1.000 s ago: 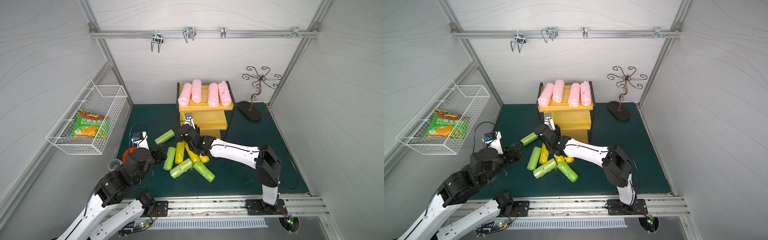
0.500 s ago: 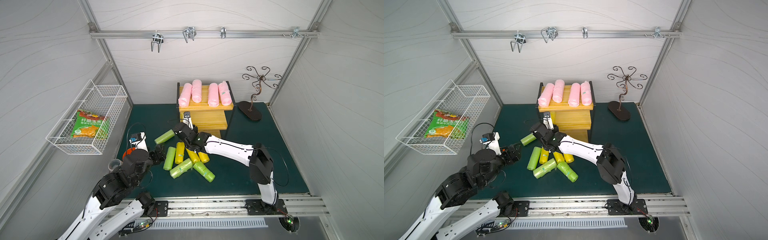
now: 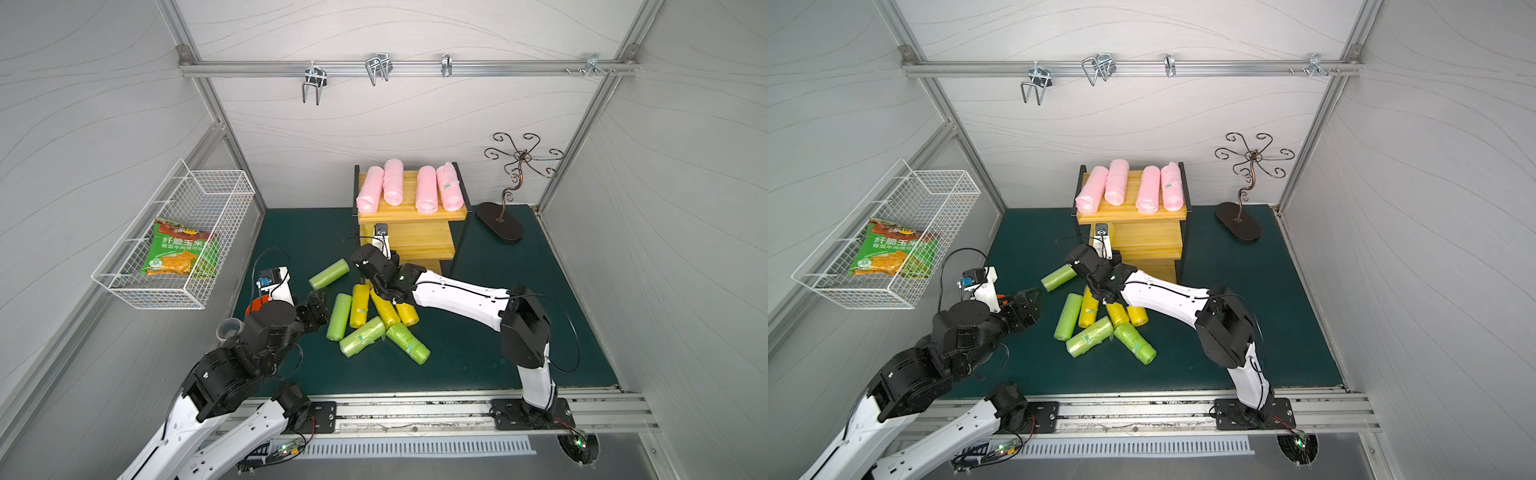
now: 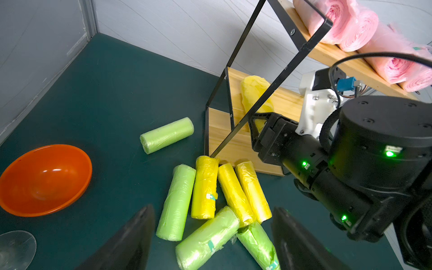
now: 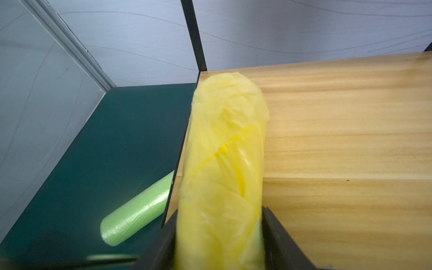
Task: Sort the rolls of trash bags by color and place them on the shelf
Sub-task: Place the roll of trash bags on the shelf.
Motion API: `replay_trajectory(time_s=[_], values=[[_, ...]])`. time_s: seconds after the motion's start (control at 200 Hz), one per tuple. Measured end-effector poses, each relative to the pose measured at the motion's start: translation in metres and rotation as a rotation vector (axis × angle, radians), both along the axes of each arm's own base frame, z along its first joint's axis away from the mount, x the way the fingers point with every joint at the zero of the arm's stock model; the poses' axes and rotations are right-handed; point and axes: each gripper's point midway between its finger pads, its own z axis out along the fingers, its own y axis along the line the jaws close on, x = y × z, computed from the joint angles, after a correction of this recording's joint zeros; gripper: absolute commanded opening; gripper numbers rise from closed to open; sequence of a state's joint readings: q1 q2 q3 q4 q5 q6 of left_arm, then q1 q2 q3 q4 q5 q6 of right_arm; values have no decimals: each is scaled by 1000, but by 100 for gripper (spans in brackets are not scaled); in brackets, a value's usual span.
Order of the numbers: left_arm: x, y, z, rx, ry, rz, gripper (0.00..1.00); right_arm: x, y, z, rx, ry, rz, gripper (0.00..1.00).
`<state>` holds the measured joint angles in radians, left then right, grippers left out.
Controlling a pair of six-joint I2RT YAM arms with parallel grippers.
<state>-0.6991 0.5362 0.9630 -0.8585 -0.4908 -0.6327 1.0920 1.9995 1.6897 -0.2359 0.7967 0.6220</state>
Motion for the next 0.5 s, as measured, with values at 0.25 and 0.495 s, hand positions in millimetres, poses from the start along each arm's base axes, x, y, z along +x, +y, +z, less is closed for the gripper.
replay_trajectory(time_s=[0.25,0.495], values=[[0,0,0,0,0,0,84,-1,-11,1,-9,8,6,68],[1,-1,-1,0,5,2,84,-8,-14,12,-22,7,60,73]])
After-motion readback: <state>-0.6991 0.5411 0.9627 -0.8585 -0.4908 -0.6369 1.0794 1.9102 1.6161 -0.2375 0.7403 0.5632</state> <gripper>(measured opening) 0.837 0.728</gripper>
